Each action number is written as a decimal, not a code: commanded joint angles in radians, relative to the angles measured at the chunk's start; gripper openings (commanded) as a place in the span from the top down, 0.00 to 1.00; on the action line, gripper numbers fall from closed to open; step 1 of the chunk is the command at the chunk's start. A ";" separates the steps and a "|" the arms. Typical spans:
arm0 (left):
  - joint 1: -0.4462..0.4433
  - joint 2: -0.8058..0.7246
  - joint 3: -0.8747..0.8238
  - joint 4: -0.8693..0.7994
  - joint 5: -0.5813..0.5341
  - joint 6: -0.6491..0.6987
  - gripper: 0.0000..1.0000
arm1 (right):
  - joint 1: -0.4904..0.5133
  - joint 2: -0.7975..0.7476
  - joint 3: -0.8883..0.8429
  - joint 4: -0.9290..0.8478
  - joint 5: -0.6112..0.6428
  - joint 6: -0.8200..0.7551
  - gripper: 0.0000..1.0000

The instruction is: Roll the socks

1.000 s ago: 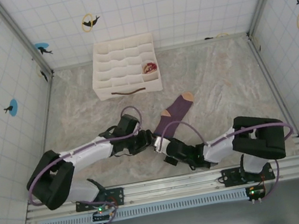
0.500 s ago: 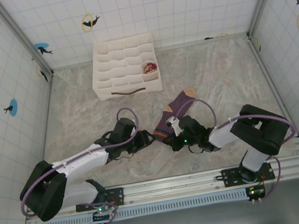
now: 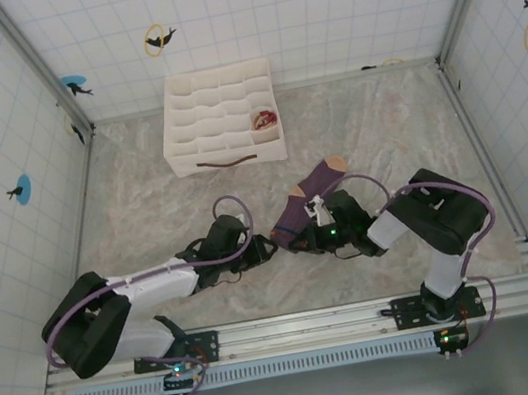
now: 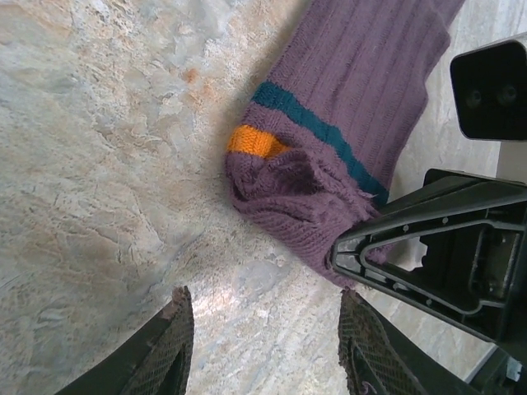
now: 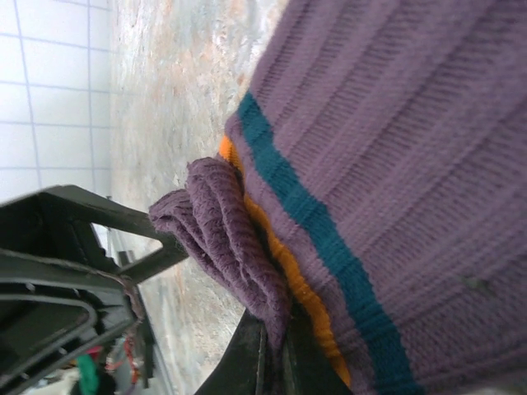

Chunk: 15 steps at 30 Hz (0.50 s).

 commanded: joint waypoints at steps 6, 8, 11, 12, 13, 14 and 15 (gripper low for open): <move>-0.026 0.098 0.032 0.074 -0.070 -0.015 0.53 | -0.033 0.108 -0.030 -0.023 -0.014 0.166 1.00; -0.030 0.121 0.044 0.078 -0.086 -0.024 0.55 | -0.035 0.111 -0.031 -0.021 -0.010 0.171 1.00; -0.030 0.153 0.057 0.079 -0.105 -0.042 0.60 | -0.036 0.113 -0.033 -0.020 -0.004 0.175 1.00; -0.030 0.162 0.060 0.074 -0.110 -0.052 0.62 | -0.037 0.113 -0.036 -0.017 -0.004 0.179 1.00; -0.030 0.169 0.061 0.071 -0.116 -0.066 0.62 | -0.039 0.111 -0.038 -0.013 -0.003 0.182 1.00; -0.030 0.173 0.059 0.070 -0.125 -0.081 0.63 | -0.040 0.110 -0.041 -0.009 -0.004 0.185 1.00; -0.030 0.178 0.057 0.073 -0.132 -0.093 0.63 | -0.041 0.109 -0.042 -0.006 -0.003 0.187 1.00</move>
